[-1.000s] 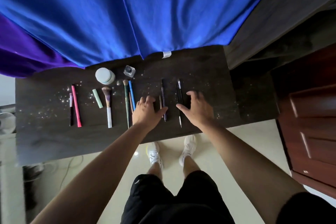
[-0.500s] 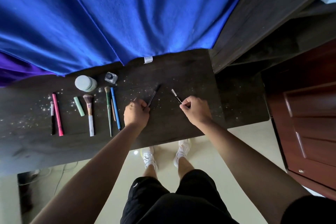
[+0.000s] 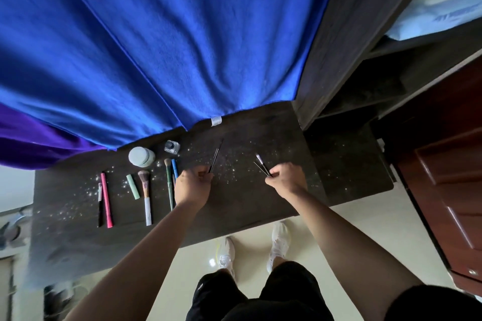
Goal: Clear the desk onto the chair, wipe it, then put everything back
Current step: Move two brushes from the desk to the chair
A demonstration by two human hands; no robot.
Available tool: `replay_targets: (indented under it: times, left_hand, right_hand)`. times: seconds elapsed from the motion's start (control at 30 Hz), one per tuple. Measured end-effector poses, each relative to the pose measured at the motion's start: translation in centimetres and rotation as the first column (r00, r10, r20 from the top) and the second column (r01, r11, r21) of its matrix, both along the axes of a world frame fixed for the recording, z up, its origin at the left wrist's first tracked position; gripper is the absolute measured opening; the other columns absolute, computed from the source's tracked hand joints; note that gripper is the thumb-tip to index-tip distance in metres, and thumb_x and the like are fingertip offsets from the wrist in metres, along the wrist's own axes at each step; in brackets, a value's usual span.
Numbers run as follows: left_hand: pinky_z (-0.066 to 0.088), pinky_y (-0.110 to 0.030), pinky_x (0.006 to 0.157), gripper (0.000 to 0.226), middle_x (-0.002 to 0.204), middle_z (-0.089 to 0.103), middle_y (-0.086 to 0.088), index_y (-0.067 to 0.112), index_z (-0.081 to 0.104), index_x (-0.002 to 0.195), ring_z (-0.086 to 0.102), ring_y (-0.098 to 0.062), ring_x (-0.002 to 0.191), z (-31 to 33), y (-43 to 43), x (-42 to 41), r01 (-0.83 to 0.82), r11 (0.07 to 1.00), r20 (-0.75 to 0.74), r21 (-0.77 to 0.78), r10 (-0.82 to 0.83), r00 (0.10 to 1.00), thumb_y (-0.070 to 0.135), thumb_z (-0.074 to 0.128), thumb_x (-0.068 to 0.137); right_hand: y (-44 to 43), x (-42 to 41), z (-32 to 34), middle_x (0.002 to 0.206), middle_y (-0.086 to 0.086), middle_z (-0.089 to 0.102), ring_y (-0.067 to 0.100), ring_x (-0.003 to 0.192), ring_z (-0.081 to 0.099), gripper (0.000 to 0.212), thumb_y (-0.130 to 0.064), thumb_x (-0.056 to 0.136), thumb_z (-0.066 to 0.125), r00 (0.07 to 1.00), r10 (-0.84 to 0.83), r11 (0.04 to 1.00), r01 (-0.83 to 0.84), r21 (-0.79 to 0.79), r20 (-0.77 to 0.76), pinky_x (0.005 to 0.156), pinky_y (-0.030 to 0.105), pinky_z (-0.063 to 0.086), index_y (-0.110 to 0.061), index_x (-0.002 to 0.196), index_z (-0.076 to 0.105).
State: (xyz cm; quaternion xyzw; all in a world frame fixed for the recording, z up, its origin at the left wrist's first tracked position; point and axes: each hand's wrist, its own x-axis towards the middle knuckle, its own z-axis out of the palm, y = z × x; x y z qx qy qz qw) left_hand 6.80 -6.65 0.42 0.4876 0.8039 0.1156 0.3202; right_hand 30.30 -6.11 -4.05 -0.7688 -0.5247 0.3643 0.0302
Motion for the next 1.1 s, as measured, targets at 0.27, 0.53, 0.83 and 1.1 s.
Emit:
replay_targets:
  times: [0.27,0.53,0.83,1.1]
  left_hand:
    - [0.043,-0.025,0.08,0.021,0.102,0.075,-0.007,0.022,0.076,0.107,0.067,-0.029,0.102,2.4,-0.2,-3.6,0.087,0.989,0.049,0.116,-0.093,0.994,0.02,0.073,0.086]
    - [0.017,0.004,0.072,0.01,0.072,0.067,0.008,0.027,0.076,0.09,0.065,-0.018,0.081,2.1,-2.1,-8.0,0.183,0.969,0.091,0.168,-0.2,0.976,0.019,0.073,0.086]
    - [0.024,0.007,0.071,0.013,0.072,0.062,0.019,0.027,0.076,0.097,0.061,-0.005,0.073,1.6,-1.2,-8.8,0.218,0.963,0.17,0.158,-0.244,0.955,0.022,0.074,0.086]
    - [0.055,-0.023,0.08,0.022,0.082,0.074,0.001,0.013,0.077,0.103,0.067,-0.004,0.071,5.7,1.9,-1.1,0.236,0.939,0.513,0.252,-0.336,0.79,0.011,0.079,0.082]
  right_hand:
    - [-1.9,-2.2,-0.1,0.104,0.011,0.07,0.032,0.102,0.066,0.018,-0.027,0.097,0.061,0.985,0.094,0.993,-0.103,0.054,0.146,0.076,0.033,0.05,-0.015,0.104,0.072]
    - [-5.1,-5.9,-0.8,0.113,0.01,0.062,0.028,0.102,0.066,0.027,-0.03,0.105,0.048,0.943,0.051,0.985,-0.101,0.14,0.328,0.082,0.036,0.051,-0.013,0.111,0.067]
    - [-5.7,-7.5,0.7,0.106,0.003,0.075,0.023,0.101,0.069,0.031,-0.043,0.095,0.063,0.971,-0.237,0.96,0.236,0.152,-0.013,0.082,0.032,0.051,-0.019,0.113,0.073]
    - [-8.8,-2.2,9.4,0.094,0.002,0.078,0.014,0.091,0.07,0.024,-0.035,0.093,0.069,0.714,-0.519,0.692,0.674,0.26,-0.469,0.08,0.025,0.051,-0.015,0.104,0.076]
